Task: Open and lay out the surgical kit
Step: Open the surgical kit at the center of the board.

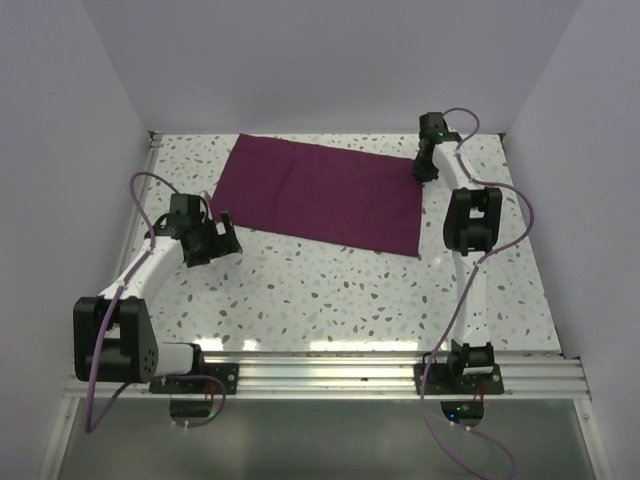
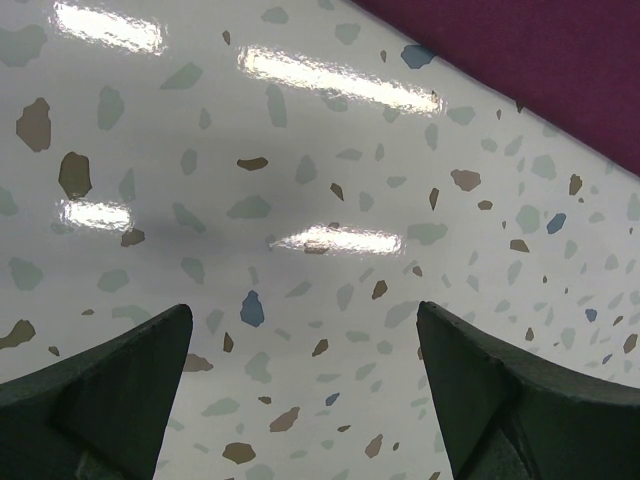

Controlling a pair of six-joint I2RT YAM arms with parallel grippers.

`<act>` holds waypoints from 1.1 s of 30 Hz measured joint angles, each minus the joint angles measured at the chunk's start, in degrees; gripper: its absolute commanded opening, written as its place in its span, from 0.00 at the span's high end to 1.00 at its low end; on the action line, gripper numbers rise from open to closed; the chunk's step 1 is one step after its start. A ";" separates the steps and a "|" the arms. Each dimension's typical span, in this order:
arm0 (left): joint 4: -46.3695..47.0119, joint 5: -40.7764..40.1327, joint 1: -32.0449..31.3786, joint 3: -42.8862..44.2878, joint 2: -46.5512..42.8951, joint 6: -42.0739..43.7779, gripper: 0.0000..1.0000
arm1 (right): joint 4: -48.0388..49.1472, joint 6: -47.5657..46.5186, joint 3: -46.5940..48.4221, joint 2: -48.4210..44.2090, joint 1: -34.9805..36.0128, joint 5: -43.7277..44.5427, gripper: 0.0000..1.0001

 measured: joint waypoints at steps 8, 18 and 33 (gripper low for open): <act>0.02 0.00 0.00 -0.02 0.46 0.00 0.02 | 0.11 0.02 -0.02 0.00 0.04 -0.09 0.96; 0.04 -0.02 0.00 -0.07 0.48 0.00 0.03 | -0.39 -0.50 -0.68 -0.68 0.04 -0.15 0.98; 0.59 0.22 0.00 -0.02 0.48 -0.52 0.03 | -6.01 -2.38 -0.79 -7.34 0.11 -8.74 1.00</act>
